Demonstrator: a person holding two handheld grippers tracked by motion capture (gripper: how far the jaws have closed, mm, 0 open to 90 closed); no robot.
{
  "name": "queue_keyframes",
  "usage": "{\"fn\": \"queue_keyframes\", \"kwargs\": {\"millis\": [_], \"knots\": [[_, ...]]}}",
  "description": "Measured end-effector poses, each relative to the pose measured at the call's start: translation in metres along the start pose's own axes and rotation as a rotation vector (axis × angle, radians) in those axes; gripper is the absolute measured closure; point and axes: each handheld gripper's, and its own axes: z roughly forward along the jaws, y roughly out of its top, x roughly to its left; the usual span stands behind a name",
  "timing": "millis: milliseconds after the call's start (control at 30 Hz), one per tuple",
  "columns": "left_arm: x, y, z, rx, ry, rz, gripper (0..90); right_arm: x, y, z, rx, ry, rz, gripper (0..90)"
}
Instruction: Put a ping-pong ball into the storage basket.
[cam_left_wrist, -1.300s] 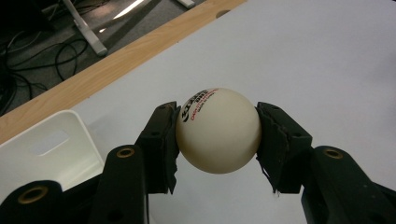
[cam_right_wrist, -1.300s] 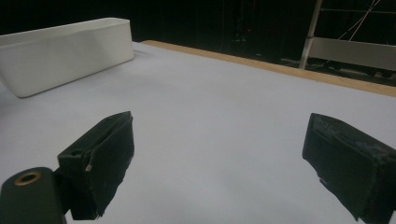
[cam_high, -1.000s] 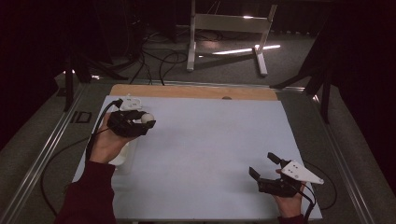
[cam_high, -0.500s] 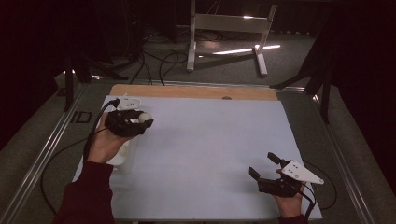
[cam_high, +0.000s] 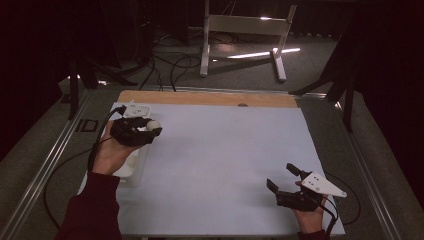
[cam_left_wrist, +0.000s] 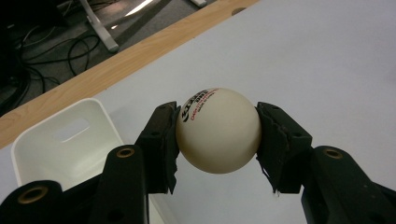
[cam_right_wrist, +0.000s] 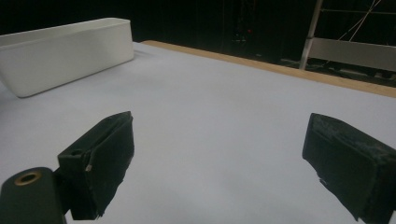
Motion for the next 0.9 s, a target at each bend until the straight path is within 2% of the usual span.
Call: {"fn": "queue_keyframes", "kwargs": {"millis": [900], "knots": [[0.0083,-0.0031,-0.0038,-0.005,0.023,-0.016,51.8,0.0000,0.0000,0.0001,-0.002,0.000,0.000,8.8]]}}
